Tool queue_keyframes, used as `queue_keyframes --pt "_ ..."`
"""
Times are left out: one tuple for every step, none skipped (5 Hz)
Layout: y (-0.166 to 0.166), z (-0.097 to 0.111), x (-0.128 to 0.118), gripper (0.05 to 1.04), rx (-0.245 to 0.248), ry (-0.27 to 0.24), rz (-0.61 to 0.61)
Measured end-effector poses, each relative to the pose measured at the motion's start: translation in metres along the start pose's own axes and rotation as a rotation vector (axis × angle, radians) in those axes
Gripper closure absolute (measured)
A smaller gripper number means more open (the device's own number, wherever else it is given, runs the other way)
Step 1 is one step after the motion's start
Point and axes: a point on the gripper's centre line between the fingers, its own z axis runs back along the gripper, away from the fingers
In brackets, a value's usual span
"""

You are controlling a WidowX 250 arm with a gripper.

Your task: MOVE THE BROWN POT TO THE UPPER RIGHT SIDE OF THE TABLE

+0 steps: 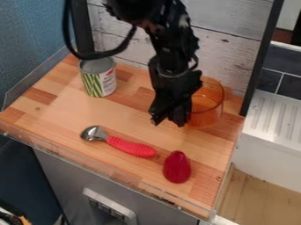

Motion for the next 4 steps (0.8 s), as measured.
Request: queue_keyframes --pt "-0.004 -0.009 0.001 1.008 -0.022 -0.022 -0.017" --pt "-0.002 -0.023 -0.001 1.008 -0.002 -0.028 -0.043" --pt "-0.008 -0.023 0.001 1.008 -0.035 -0.063 -0.078" --pt "-0.008 -0.029 -0.001 0.977 -0.02 -0.049 -0.092"
